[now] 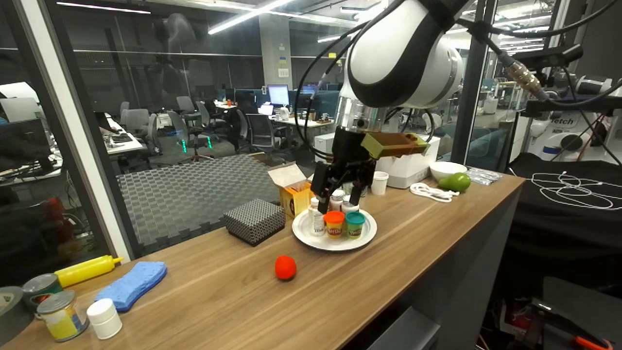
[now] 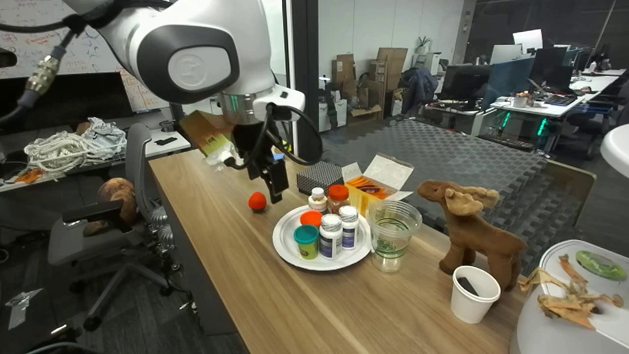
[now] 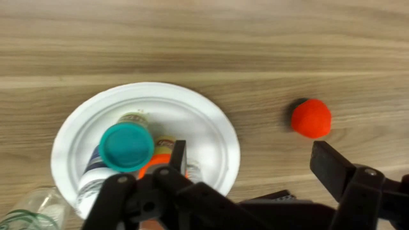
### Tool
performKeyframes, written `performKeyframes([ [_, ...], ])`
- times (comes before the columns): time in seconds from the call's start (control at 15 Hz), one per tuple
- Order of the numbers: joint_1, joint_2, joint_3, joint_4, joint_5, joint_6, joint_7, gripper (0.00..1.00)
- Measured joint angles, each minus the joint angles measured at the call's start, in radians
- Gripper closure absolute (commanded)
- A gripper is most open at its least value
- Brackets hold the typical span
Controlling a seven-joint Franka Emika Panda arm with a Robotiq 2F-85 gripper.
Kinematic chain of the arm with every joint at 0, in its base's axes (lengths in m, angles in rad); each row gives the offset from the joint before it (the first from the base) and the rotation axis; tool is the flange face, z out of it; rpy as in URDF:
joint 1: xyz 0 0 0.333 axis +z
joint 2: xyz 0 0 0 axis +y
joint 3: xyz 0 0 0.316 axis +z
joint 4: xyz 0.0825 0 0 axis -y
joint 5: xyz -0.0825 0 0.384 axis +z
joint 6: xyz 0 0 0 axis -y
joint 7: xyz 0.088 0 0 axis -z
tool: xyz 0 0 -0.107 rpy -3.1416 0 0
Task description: Put three bottles on the white plate then stack clear cups together then put the rest of the bottles on the white plate
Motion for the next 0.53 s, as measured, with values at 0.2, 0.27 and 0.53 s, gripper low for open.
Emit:
performKeyframes([
  [0.2, 0.063, 0.008, 0.035, 0.001, -0.034, -0.062, 0.057, 0.00],
  [0.27, 0.079, 0.026, 0.044, 0.004, -0.037, -0.071, 0.065, 0.00],
  [0.53, 0.111, 0.137, 0.059, 0.047, -0.046, -0.065, 0.059, 0.00],
])
